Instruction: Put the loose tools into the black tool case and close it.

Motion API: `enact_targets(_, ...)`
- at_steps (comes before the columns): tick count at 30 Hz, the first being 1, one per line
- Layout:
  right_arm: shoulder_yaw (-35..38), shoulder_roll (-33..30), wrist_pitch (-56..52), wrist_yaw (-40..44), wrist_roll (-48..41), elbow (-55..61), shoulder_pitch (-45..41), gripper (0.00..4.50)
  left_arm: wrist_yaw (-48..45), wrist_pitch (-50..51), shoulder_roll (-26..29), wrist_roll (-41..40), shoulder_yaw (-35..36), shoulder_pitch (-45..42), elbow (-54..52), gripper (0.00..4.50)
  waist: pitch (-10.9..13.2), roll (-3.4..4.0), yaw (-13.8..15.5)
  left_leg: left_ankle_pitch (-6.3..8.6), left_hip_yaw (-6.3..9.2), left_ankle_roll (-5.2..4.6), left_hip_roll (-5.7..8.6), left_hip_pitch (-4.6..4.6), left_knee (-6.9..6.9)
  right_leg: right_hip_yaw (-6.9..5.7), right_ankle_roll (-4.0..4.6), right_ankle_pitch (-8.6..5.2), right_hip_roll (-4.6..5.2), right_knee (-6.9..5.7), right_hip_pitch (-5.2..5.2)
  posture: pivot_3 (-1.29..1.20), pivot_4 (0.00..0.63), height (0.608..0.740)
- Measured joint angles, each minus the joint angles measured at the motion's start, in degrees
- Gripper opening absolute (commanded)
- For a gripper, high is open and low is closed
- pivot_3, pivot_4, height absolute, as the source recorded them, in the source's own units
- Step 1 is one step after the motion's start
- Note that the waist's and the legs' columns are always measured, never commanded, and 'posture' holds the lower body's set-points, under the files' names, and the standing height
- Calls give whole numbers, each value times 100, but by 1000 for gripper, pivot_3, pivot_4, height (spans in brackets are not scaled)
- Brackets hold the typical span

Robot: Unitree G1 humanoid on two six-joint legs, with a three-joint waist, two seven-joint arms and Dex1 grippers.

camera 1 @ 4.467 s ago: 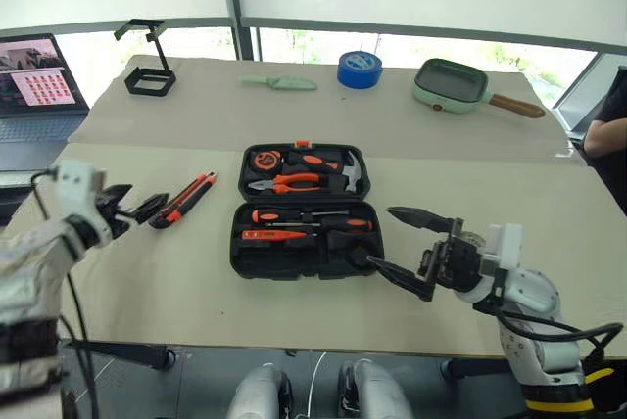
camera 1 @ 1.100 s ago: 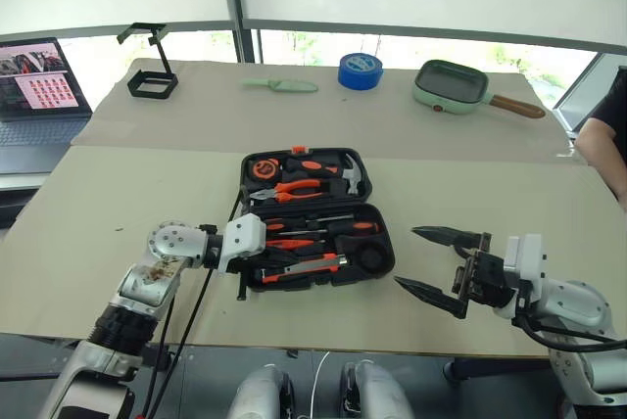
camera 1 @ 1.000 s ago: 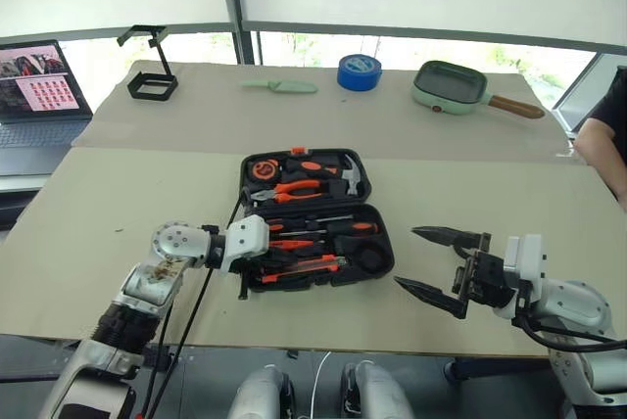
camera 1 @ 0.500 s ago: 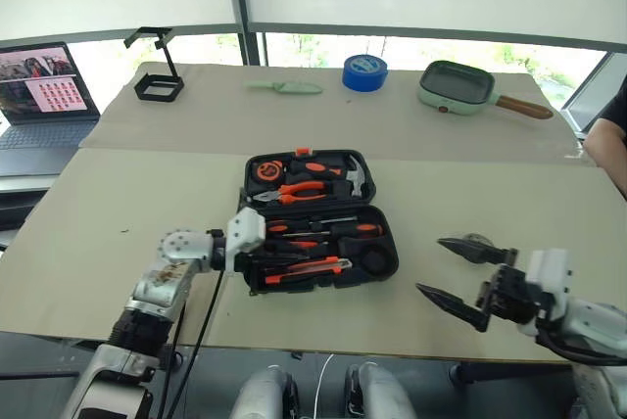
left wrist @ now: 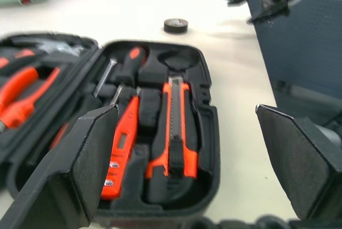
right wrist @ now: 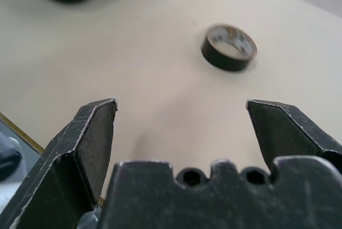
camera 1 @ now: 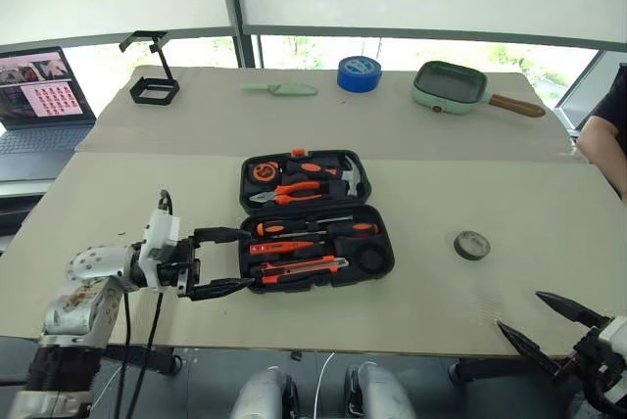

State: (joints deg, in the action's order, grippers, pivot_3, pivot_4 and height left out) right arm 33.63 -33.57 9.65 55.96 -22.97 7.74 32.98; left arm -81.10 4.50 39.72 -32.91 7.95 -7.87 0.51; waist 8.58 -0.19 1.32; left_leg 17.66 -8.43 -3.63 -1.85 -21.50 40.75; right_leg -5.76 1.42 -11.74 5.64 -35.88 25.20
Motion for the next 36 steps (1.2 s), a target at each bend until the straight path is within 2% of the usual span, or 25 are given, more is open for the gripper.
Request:
enact_targets(5,-254,-1161,-1423,-289,-82,507,-991,4500,285,180,-422,-240,-116,-242,-512,4463,7,-1,-99,-4,-16,-3,2,11,2,22,-30,25,-6,-1,-6,0,150,740)
enact_targets(6,-324,-1340,-1654,-292,-98,614,-1209,4500,315,194,-436,-273,-128,-271,-580,4463,8,-5,-92,-24,-11,-32,0,11,-1,17,-34,27,-13,-1,-7,0,150,740)
enact_targets(8,-730,-1867,-2307,-238,-83,654,-1697,4500,419,237,-513,-305,-147,-298,-673,4463,8,-5,-75,-24,-11,-31,-3,12,-8,18,-25,22,-22,-1,-2,0,150,740)
enact_targets(13,-1876,-2453,-3215,-24,108,300,-2970,4500,490,289,-576,-262,-326,-257,-751,4463,11,-10,-57,-24,-12,-26,-1,0,-15,8,-13,16,-39,2,7,0,150,740)
enact_targets(18,-2771,-2548,-3790,22,498,-226,-3895,4500,552,133,-658,-96,-439,-245,-801,4463,14,-15,-37,-27,-12,-21,5,-21,-2,-2,-23,16,-33,10,8,0,150,740)
enact_targets(24,-3526,-2636,-4114,239,898,-632,-4436,2492,549,70,-644,-83,-438,-249,-860,4500,14,-15,-62,-27,-13,-20,8,-34,8,-3,-31,19,-27,13,13,0,150,740)
enact_targets(31,-3700,-2586,-4104,291,1115,-889,-4757,96,562,70,-631,-84,-437,-243,-874,4500,15,-16,-63,-32,-14,-11,4,-31,8,-3,-40,16,-26,9,13,0,150,740)
enact_targets(36,-3663,-2676,-4111,752,928,-782,-4885,22,571,55,-619,-84,-432,-95,-906,4500,15,-15,-71,-32,-15,-11,4,-31,9,-2,-40,16,-23,8,14,0,150,740)
